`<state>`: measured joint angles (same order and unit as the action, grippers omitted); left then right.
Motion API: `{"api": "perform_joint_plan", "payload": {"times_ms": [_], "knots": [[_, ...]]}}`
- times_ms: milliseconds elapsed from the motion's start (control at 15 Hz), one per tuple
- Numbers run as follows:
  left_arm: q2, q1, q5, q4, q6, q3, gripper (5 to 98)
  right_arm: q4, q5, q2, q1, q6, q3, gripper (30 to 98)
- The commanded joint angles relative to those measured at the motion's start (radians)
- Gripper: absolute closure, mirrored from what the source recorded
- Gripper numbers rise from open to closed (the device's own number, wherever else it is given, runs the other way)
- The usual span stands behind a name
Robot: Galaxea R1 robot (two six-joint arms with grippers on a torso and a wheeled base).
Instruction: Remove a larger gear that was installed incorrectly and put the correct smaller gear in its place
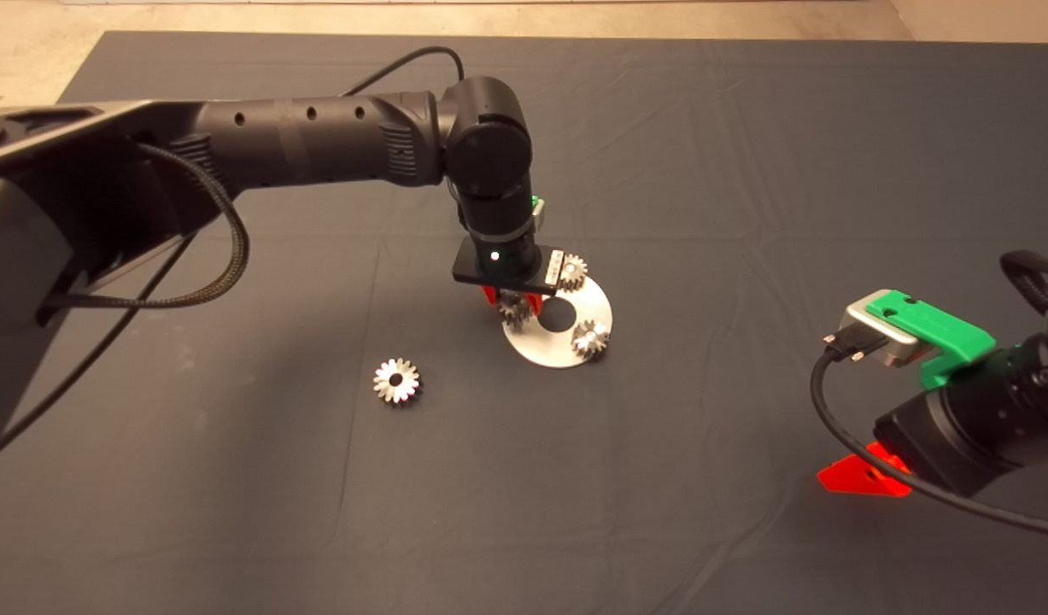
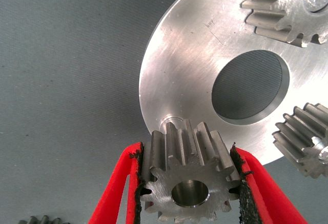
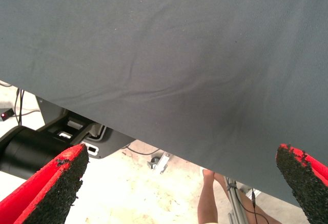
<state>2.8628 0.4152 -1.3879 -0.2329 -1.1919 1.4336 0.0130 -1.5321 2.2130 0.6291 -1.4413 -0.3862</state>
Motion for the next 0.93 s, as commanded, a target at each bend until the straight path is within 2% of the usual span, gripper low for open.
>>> {"api": "perform_joint_plan", "payload": {"times_ms": [0, 467, 867], "knots": [[0.004, 0.014, 0.000, -0.002, 0.003, -0.003, 68.9, -0.033, -0.126, 0.000, 0.014, -0.007, 0.004, 31.4], [-0.001, 0.014, 0.000, -0.003, 0.008, -0.003, 68.9, -0.033, -0.126, 0.000, 0.014, -0.007, 0.004, 31.4], [0.000, 0.013, -0.010, -0.016, 0.006, -0.003, 68.9, -0.033, -0.126, -0.001, 0.014, -0.007, 0.004, 31.4]]}}
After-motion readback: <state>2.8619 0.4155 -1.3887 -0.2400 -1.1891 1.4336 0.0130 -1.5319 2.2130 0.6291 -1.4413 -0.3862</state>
